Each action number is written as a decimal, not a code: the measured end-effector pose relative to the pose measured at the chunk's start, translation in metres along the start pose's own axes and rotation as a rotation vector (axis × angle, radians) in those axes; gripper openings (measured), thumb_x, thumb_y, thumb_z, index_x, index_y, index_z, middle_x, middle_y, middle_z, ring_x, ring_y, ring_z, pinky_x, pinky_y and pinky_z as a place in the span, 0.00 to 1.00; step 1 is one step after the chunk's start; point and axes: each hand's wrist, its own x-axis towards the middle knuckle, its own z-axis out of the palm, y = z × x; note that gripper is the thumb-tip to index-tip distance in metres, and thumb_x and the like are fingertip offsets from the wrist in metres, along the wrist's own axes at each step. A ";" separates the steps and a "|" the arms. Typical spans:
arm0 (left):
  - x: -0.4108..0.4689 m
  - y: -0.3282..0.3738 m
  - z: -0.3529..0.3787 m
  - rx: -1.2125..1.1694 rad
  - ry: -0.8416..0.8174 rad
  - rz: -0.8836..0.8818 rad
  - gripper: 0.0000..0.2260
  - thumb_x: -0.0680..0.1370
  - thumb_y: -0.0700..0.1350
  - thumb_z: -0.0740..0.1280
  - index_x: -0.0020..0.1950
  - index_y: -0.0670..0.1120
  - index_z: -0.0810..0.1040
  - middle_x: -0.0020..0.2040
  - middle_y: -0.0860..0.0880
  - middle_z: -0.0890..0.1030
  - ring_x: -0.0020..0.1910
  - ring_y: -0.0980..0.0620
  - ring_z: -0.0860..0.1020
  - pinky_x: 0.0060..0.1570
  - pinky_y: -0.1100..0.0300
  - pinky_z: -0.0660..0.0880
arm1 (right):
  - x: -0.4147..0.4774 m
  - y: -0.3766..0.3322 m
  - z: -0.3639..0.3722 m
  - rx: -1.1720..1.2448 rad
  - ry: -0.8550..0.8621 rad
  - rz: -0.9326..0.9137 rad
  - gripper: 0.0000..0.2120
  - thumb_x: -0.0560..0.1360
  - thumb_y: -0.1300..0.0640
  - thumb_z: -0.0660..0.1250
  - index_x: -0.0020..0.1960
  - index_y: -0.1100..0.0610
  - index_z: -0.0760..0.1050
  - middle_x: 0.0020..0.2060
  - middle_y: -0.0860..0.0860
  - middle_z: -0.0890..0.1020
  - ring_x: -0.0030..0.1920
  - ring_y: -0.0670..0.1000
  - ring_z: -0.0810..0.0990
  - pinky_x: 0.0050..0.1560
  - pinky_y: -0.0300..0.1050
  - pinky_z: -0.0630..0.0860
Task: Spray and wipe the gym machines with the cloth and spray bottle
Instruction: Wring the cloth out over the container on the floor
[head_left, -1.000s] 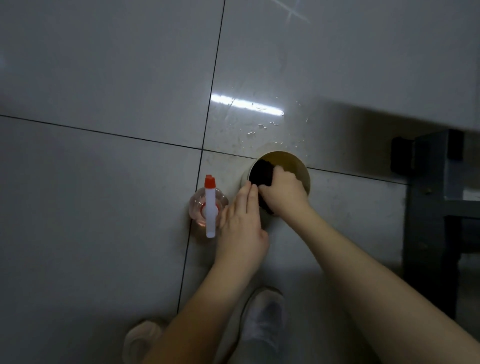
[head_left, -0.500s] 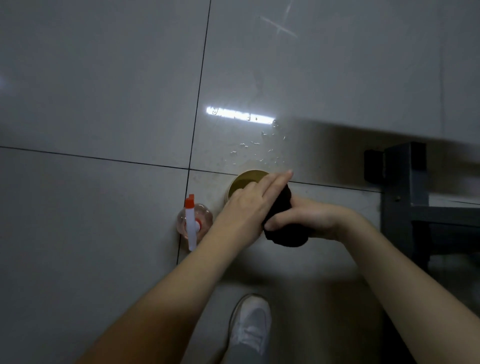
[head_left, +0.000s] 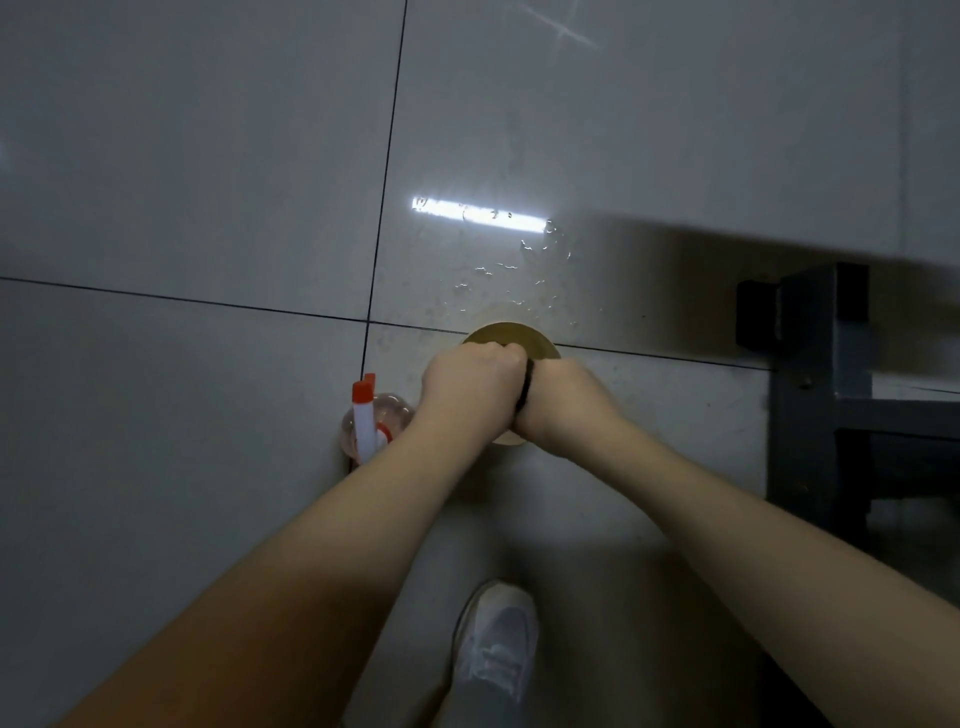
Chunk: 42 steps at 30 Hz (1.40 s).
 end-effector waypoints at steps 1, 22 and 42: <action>0.004 0.001 0.001 0.005 -0.020 -0.033 0.10 0.79 0.38 0.61 0.60 0.44 0.74 0.56 0.45 0.79 0.54 0.44 0.79 0.47 0.53 0.75 | 0.002 0.001 0.002 0.014 0.040 0.022 0.04 0.75 0.58 0.63 0.44 0.54 0.76 0.38 0.51 0.75 0.39 0.52 0.71 0.36 0.40 0.67; 0.024 -0.022 -0.004 -0.327 -0.680 -0.184 0.05 0.73 0.38 0.70 0.43 0.45 0.75 0.48 0.43 0.79 0.47 0.45 0.79 0.52 0.52 0.78 | -0.003 0.001 0.027 0.175 0.149 -0.196 0.18 0.74 0.59 0.66 0.61 0.58 0.65 0.50 0.56 0.79 0.48 0.58 0.79 0.44 0.51 0.77; -0.015 -0.023 0.002 -0.216 0.527 0.713 0.35 0.65 0.35 0.76 0.67 0.40 0.63 0.43 0.37 0.78 0.36 0.40 0.77 0.31 0.50 0.78 | -0.029 0.011 -0.040 1.067 -0.714 0.086 0.12 0.75 0.72 0.57 0.36 0.60 0.66 0.22 0.49 0.67 0.21 0.43 0.62 0.19 0.31 0.56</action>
